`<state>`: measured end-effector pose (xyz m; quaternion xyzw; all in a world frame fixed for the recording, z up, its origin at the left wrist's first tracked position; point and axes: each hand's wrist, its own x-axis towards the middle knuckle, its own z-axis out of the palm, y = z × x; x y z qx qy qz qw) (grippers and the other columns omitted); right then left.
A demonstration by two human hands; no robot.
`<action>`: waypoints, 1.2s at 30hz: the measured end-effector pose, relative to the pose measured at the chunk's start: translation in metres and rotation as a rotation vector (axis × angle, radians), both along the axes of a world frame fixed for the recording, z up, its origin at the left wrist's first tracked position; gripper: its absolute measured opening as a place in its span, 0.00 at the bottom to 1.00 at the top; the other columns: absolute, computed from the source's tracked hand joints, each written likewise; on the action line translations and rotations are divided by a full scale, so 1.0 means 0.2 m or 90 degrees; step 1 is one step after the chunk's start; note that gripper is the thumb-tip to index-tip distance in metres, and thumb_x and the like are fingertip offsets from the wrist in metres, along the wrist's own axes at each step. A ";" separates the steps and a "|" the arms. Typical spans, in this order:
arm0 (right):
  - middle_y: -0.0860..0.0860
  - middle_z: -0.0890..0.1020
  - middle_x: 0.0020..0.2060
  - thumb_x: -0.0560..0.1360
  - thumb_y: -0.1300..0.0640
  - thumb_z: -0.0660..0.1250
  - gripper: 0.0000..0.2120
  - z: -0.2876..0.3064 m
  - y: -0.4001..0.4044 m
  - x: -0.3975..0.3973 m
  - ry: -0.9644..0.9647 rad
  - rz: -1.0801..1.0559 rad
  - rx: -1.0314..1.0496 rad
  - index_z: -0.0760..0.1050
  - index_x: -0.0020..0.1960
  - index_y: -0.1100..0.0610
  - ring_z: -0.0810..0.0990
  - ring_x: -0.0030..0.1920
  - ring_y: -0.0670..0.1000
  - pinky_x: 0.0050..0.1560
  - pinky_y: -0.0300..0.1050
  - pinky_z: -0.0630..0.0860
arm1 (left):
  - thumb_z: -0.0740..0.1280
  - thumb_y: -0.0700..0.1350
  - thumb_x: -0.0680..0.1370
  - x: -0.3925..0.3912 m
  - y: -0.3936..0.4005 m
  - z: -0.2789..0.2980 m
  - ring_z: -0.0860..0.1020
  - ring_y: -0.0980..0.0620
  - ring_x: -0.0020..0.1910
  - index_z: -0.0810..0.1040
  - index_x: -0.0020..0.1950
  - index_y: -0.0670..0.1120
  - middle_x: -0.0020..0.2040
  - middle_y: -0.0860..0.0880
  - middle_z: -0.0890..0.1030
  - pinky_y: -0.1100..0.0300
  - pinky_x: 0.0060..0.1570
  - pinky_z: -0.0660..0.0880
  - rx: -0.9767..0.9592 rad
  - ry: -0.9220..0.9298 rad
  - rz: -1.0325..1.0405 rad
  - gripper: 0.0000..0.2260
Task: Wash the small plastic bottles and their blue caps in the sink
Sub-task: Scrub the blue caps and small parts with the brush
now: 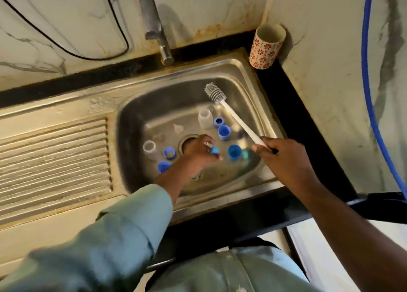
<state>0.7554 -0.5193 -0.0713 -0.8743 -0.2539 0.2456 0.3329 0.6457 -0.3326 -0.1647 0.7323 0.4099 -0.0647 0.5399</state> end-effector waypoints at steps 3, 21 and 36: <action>0.45 0.82 0.36 0.77 0.51 0.69 0.12 -0.03 -0.02 0.05 0.026 -0.014 0.014 0.81 0.56 0.56 0.79 0.37 0.34 0.33 0.22 0.69 | 0.79 0.51 0.68 0.10 -0.08 -0.20 0.76 0.45 0.56 0.74 0.61 0.49 0.56 0.47 0.78 0.51 0.58 0.73 0.205 0.163 -0.261 0.26; 0.41 0.81 0.37 0.77 0.47 0.67 0.11 -0.21 0.08 0.29 0.094 -0.023 0.008 0.80 0.54 0.51 0.78 0.40 0.30 0.36 0.22 0.70 | 0.61 0.36 0.79 0.77 0.19 -0.12 0.78 0.40 0.58 0.78 0.59 0.43 0.58 0.43 0.81 0.49 0.55 0.75 0.404 0.210 -0.244 0.12; 0.43 0.82 0.33 0.76 0.46 0.66 0.09 -0.25 0.06 0.31 0.144 -0.058 0.013 0.80 0.46 0.50 0.80 0.36 0.38 0.33 0.27 0.72 | 0.62 0.42 0.81 1.00 0.24 -0.37 0.79 0.44 0.57 0.78 0.58 0.40 0.56 0.43 0.80 0.65 0.46 0.76 0.227 0.198 -0.140 0.10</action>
